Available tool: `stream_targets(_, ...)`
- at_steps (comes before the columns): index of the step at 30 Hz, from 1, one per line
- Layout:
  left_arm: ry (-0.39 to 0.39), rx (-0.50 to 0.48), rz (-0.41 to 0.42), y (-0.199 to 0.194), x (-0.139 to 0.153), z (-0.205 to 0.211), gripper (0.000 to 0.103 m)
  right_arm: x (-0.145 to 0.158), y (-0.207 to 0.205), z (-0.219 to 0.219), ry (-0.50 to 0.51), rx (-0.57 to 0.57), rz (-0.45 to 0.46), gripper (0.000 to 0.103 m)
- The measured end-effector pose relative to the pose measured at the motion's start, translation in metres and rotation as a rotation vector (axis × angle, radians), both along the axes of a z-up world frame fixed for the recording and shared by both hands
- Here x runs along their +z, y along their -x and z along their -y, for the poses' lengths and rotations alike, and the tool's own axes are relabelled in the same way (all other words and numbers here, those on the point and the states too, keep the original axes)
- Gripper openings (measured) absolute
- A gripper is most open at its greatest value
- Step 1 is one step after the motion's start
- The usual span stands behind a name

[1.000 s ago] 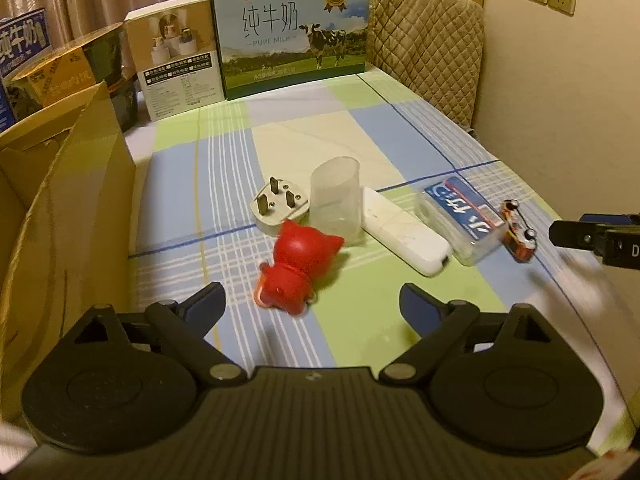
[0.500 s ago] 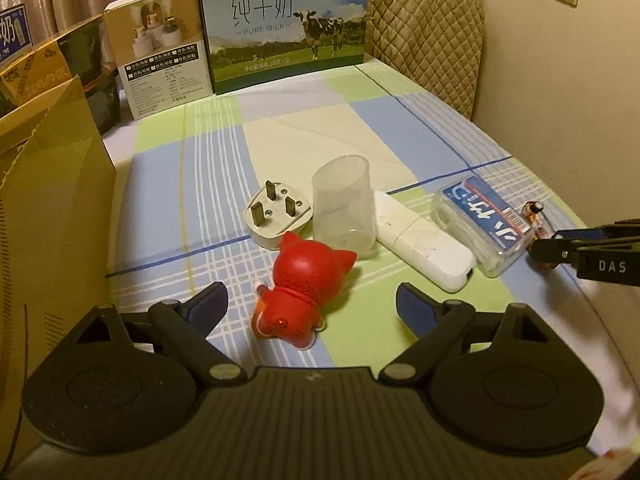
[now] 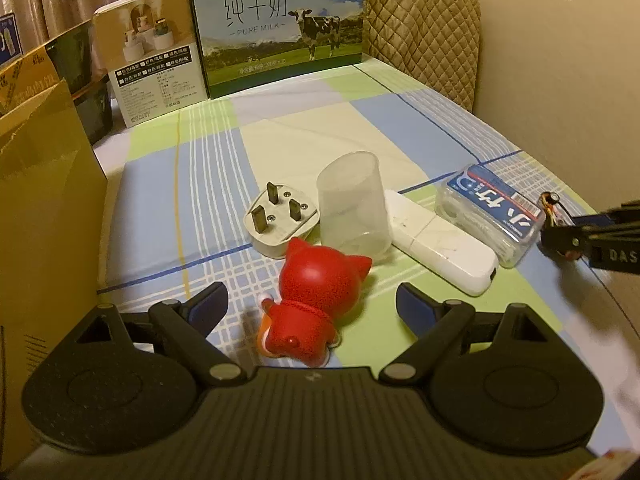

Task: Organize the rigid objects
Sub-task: 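Grasp the small toy car with the right tool while the left tool approaches the red cat figure, then close the left tool on the red cat figure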

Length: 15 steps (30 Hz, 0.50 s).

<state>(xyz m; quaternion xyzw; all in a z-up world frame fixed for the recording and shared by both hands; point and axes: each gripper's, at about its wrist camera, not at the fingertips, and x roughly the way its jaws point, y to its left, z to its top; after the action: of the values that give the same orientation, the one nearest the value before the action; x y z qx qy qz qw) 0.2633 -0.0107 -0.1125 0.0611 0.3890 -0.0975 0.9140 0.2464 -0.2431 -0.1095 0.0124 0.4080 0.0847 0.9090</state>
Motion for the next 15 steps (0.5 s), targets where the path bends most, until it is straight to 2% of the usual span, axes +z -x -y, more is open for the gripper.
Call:
stream_targets(5, 0.008, -0.013, -0.003, -0.0029, -0.0027, 0.0029, 0.075, -0.0004, 0.0061, 0.0009, -0.036, -0.015, -0.018, 0.020)
stream_targets(10, -0.020, -0.016, 0.004, -0.0027, -0.0028, 0.0047, 0.056, 0.0011, 0.0075, 0.0016, -0.040, -0.021, -0.015, 0.020)
stream_targets(15, -0.012, -0.019, -0.029, 0.0038, 0.0007, 0.0013, 0.054, 0.0020, 0.0094, 0.0023, -0.054, -0.026, -0.016, 0.020)
